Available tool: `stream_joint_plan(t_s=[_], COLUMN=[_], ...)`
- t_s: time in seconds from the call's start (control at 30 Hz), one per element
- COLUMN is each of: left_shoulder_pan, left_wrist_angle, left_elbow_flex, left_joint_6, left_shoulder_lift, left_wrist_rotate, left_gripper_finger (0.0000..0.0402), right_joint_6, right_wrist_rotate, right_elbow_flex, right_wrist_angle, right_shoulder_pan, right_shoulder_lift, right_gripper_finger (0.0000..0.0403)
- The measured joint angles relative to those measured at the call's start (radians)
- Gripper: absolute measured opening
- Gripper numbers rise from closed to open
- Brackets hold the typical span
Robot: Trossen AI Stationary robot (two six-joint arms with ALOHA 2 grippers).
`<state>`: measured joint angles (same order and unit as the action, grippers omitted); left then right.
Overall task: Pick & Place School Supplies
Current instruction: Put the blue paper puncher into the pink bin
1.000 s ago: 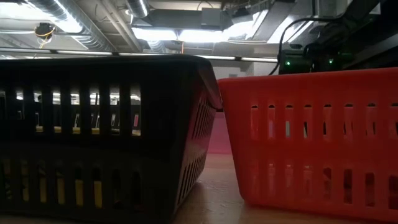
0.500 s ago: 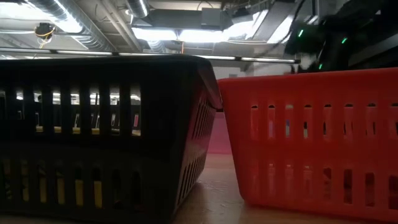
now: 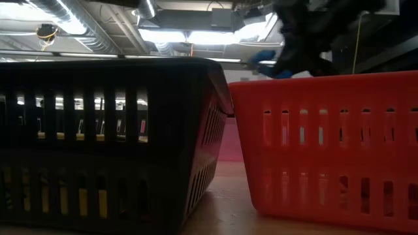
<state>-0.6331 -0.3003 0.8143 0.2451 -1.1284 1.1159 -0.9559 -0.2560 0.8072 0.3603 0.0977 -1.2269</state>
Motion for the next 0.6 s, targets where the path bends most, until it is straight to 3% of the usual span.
stream_joint_plan(t_s=[0.23, 0.47, 0.6], left_shoulder_pan=[0.052, 0.053, 0.044], left_wrist_angle=[0.012, -0.010, -0.068], left_elbow_flex=[0.000, 0.000, 0.000], left_joint_6=[0.005, 0.038, 0.085], left_shoulder_lift=[0.018, 0.018, 0.018], left_wrist_rotate=[-0.024, -0.041, -0.041], left_gripper_finger=[0.0043, 0.0032, 0.0039], right_joint_6=[0.060, 0.081, 0.099], right_wrist_rotate=[0.018, 0.119, 0.114], right_elbow_flex=[0.263, 0.278, 0.278], right_wrist_angle=[0.286, 0.183, 0.151], right_shoulder_pan=[-0.089, -0.162, -0.194], right_shoulder_lift=[-0.262, -0.398, -0.403], right_gripper_finger=[0.0043, 0.0047, 0.0126])
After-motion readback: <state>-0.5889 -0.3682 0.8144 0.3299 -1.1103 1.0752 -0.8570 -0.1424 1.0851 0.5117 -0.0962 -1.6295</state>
